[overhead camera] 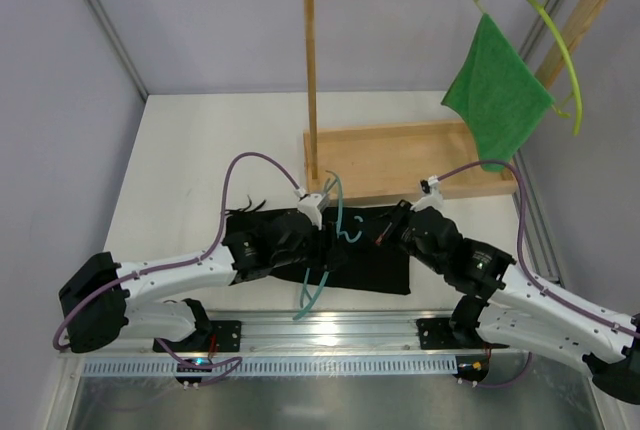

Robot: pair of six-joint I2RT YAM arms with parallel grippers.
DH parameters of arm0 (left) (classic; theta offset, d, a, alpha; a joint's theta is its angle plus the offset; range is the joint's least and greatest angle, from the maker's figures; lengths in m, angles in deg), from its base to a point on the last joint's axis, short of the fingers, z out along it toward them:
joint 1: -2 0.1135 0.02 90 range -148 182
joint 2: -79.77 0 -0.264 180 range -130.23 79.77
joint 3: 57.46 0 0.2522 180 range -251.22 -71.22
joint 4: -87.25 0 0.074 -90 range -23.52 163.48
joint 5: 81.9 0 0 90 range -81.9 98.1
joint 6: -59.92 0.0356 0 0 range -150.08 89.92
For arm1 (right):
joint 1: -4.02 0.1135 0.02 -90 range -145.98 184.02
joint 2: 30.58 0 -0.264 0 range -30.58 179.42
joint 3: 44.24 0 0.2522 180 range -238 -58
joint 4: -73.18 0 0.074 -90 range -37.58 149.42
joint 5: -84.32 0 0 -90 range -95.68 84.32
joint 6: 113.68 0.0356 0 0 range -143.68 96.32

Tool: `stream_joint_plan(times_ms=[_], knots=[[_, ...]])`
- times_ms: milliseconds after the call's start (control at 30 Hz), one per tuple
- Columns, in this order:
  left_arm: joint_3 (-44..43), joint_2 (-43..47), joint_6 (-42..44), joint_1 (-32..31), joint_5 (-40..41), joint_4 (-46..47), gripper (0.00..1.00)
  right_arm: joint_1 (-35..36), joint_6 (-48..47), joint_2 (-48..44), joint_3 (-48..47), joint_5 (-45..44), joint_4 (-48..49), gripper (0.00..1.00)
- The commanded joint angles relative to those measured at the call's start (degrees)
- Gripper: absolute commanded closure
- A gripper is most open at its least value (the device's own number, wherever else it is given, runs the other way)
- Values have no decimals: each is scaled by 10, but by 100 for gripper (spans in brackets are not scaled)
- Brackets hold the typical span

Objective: Place the trousers on the hanger
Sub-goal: Pass the hanger from the right arm to the left

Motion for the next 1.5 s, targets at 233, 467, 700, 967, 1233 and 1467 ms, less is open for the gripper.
stream_joint_plan(times_ms=[233, 467, 700, 967, 1233, 1467], knots=[[-7, 16, -37, -2, 25, 11, 83, 43, 11, 25, -49, -75, 20, 96], [46, 48, -107, 1, -20, 126, 100, 43, -72, 47, -74, -54, -8, 84], [99, 73, -189, 22, -56, 225, 100, 44, -109, 11, -60, -53, -39, 27], [152, 101, -248, 49, -43, 242, 100, 14, -188, -44, -31, -66, -74, 27], [179, 132, -261, 51, -15, 215, 100, -165, -230, -28, 73, 104, -13, 26], [222, 177, -277, 52, 2, 217, 100, -263, -229, -8, 130, 153, -21, 26]])
